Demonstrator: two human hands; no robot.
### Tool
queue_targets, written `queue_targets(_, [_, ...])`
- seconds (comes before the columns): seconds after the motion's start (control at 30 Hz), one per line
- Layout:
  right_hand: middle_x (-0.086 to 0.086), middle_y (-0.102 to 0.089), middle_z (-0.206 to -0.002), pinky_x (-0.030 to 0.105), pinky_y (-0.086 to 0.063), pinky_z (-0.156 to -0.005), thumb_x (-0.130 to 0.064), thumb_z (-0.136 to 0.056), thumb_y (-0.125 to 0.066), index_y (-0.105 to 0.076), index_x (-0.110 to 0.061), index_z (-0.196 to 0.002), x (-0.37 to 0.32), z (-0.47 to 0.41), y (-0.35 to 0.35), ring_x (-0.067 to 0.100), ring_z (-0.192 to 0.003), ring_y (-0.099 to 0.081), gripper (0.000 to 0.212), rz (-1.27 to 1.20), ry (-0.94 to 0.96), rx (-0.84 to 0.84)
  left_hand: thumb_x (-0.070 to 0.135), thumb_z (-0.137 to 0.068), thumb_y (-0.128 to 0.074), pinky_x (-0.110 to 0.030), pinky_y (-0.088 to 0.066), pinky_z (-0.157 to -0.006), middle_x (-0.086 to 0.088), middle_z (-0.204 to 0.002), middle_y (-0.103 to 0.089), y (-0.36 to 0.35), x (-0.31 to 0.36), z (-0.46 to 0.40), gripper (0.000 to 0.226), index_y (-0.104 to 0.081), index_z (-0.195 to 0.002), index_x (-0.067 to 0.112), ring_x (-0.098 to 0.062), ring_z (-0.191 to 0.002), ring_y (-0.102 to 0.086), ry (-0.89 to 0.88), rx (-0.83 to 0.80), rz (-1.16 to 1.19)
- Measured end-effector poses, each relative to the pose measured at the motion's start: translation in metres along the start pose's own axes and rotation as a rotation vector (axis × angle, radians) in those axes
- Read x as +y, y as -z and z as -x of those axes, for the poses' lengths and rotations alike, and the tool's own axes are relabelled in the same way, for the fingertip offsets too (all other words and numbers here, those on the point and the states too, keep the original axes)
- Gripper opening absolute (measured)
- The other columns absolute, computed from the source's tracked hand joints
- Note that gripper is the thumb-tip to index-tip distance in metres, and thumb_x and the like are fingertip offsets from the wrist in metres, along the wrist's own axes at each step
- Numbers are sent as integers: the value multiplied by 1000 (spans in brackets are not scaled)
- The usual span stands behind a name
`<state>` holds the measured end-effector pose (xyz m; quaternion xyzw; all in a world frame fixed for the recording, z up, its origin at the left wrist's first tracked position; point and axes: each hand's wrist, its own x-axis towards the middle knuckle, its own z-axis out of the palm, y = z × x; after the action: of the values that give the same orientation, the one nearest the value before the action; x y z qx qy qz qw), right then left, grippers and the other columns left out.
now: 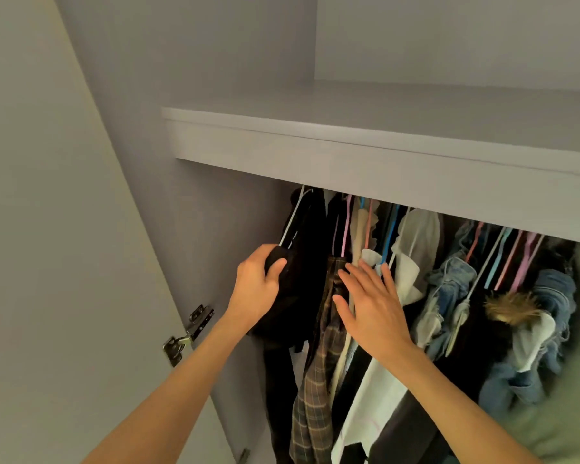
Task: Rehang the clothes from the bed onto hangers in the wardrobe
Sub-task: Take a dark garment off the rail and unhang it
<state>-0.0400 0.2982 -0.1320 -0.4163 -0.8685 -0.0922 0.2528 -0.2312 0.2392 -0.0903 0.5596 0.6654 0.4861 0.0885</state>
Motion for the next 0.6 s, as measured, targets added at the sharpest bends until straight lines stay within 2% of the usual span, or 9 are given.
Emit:
queue_targets(0.1, [10, -64, -118, 44, -17, -112, -36, -90, -35, -64, -5, -114, -28, -9, 6, 28, -123, -51, 49, -91, 17, 53, 14, -94, -50, -14, -46, -73, 1, -88, -60, 19, -6, 29, 20, -57, -112, 8, -9, -79, -55, 21, -2, -27])
queue_targets(0.13, [10, -64, -118, 42, -18, -113, -36, -91, -34, -63, -5, -116, -40, -12, 9, 28, -122, -51, 49, -162, 15, 61, 14, -94, -50, -11, -45, -72, 2, -89, -59, 25, -7, 39, 20, -57, -112, 9, -8, -80, -55, 23, 2, -35])
queue_targets(0.2, [9, -60, -123, 33, -24, -111, -36, -95, -37, -56, -4, -124, -71, -20, 20, 24, -121, -51, 47, -472, -73, 11, 13, -94, -51, -5, -40, -70, 4, -92, -57, 38, -10, 61, 20, -58, -113, 8, -7, -81, -53, 29, 26, -71])
queue_targets(0.27, [1, -53, -128, 25, -34, -104, -32, -97, -43, -44, -6, -135, -105, -27, 32, 13, -115, -51, 46, -877, -276, -175, 14, -94, -51, -6, -36, -72, 4, -96, -55, 50, -17, 90, 22, -57, -114, 7, -11, -85, -53, 42, 53, -125])
queue_targets(0.33, [0, -55, -124, 26, -42, -98, -28, -97, -47, -39, -5, -138, -137, -31, 40, 9, -103, -55, 48, -1249, -485, -360, 15, -94, -51, -5, -35, -74, 4, -98, -55, 60, -25, 123, 22, -57, -113, 8, -15, -90, -55, 47, 58, -155])
queue_targets(0.37, [6, -59, -118, 27, -46, -94, -25, -97, -48, -42, -2, -135, -151, -31, 43, 12, -98, -58, 45, -1411, -576, -416, 15, -94, -51, -3, -35, -75, 5, -98, -54, 65, -28, 140, 22, -57, -113, 8, -13, -90, -55, 54, 58, -165])
queue_targets(0.43, [13, -61, -106, 30, -51, -85, -20, -97, -49, -52, 0, -115, -174, -22, 51, 19, -93, -62, 28, -1634, -719, -503, 18, -94, -51, -1, -35, -76, 6, -100, -54, 74, -32, 173, 23, -57, -114, 10, -7, -89, -51, 91, 65, -185])
queue_targets(0.5, [12, -61, -94, 31, -53, -77, -20, -96, -50, -54, -4, -93, -189, -5, 52, 22, -88, -62, 17, -1652, -808, -563, 23, -94, -50, -5, -37, -80, 7, -102, -55, 82, -32, 203, 24, -58, -115, 13, -3, -90, -48, 105, 33, -205])
queue_targets(0.6, [11, -61, -90, 28, -53, -69, -24, -94, -53, -54, -10, -84, -199, 26, 51, 21, -85, -61, 17, -1501, -800, -655, 41, -93, -45, -9, -37, -87, 8, -107, -58, 95, -28, 240, 37, -61, -115, 16, -3, -99, -51, 65, -84, -214])
